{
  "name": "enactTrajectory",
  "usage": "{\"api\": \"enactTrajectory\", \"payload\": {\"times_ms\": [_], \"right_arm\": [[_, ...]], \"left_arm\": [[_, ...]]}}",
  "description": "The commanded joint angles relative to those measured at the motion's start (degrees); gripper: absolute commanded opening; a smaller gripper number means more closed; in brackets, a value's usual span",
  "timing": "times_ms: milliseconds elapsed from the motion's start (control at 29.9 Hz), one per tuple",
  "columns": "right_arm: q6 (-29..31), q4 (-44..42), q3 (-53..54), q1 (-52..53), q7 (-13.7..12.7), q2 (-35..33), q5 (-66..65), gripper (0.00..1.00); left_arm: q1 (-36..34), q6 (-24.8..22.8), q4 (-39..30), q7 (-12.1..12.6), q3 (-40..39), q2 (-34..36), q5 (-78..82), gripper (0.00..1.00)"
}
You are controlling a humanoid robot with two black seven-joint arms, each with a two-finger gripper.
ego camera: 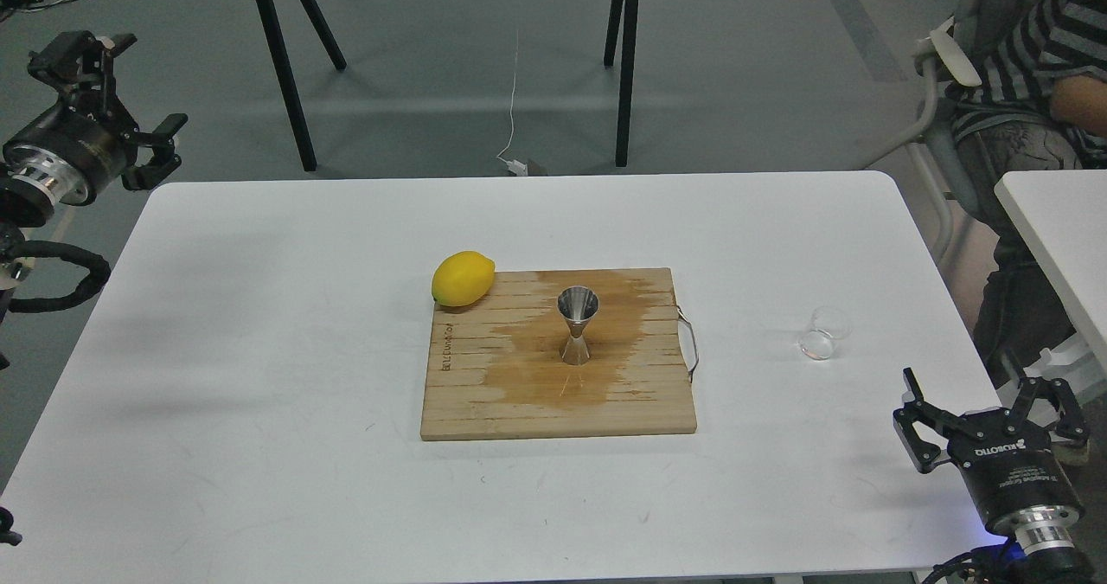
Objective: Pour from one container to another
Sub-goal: 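Lower the right gripper to the small clear glass and grasp it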
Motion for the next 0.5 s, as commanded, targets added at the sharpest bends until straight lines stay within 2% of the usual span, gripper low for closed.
{"api": "enactTrajectory", "payload": {"times_ms": [0, 167, 301, 468], "right_arm": [[-1.36, -2.46, -0.13, 1.06, 0.07, 5.06, -0.02, 0.99], [-9.97, -1.76, 0.49, 3.78, 0.16, 8.58, -0.02, 0.99], [-14.01, -1.41, 0.93, 5.71, 0.25, 10.43, -0.02, 0.99], [-23.32, -1.5, 1.63, 10.02, 0.25, 12.01, -0.11, 0.99]], "left_arm": [[-0.05, 0.0, 0.0, 0.02, 0.0, 0.04, 0.01, 0.99], [-0.05, 0.0, 0.0, 0.02, 0.0, 0.13, 0.01, 0.99], [-0.05, 0.0, 0.0, 0.02, 0.0, 0.22, 0.01, 0.99], [-0.05, 0.0, 0.0, 0.02, 0.0, 0.48, 0.01, 0.99]]}}
